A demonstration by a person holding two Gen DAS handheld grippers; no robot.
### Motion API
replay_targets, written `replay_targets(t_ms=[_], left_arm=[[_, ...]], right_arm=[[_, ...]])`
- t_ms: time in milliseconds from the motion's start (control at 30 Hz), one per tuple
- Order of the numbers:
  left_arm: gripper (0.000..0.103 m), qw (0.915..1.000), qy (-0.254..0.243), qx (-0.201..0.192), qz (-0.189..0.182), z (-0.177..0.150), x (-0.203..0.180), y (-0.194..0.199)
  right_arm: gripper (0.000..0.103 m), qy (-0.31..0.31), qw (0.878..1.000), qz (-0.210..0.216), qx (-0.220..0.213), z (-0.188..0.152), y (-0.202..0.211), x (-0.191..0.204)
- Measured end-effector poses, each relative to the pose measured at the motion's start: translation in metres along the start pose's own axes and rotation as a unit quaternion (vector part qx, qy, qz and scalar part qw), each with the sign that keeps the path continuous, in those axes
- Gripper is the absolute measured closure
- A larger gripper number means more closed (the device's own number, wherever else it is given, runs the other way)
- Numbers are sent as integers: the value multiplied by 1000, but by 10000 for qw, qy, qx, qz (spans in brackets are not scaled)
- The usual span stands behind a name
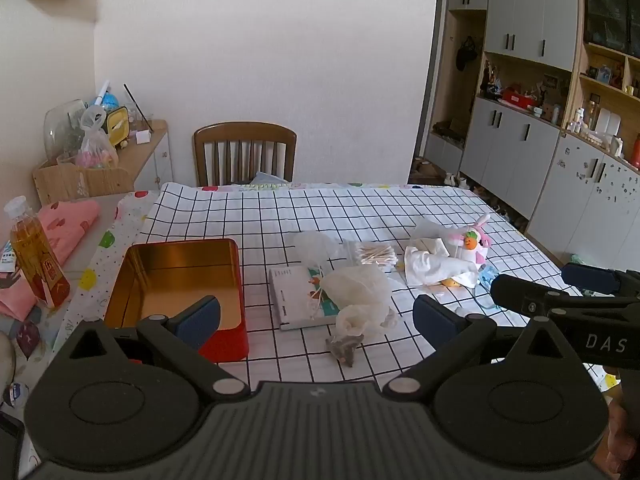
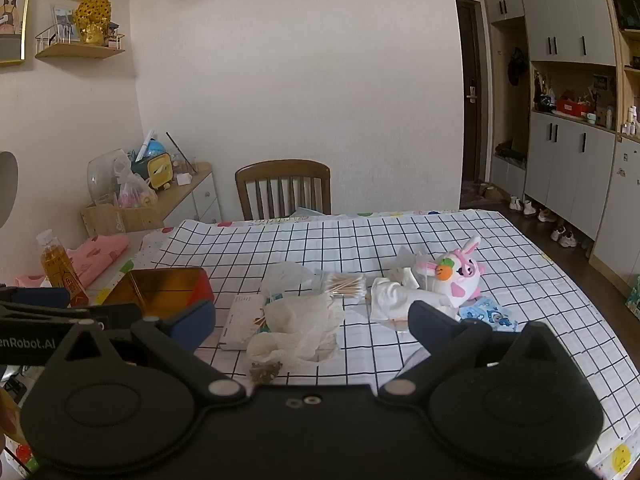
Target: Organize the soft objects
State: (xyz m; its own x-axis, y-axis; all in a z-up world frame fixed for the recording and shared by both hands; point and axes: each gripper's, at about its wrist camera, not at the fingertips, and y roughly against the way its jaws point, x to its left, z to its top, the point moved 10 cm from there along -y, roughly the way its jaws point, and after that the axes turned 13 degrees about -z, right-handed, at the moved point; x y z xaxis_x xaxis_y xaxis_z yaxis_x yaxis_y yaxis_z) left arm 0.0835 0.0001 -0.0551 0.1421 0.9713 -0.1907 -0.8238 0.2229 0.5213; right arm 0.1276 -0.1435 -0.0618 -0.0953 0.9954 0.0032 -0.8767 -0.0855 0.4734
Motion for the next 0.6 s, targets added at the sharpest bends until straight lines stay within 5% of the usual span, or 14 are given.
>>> replay_targets(t_ms=[600], left_arm=[[0,10000,-22,36,-17,-2,-2,-3]], right_arm=[[1,-18,10000,7,-20,1,2,1]])
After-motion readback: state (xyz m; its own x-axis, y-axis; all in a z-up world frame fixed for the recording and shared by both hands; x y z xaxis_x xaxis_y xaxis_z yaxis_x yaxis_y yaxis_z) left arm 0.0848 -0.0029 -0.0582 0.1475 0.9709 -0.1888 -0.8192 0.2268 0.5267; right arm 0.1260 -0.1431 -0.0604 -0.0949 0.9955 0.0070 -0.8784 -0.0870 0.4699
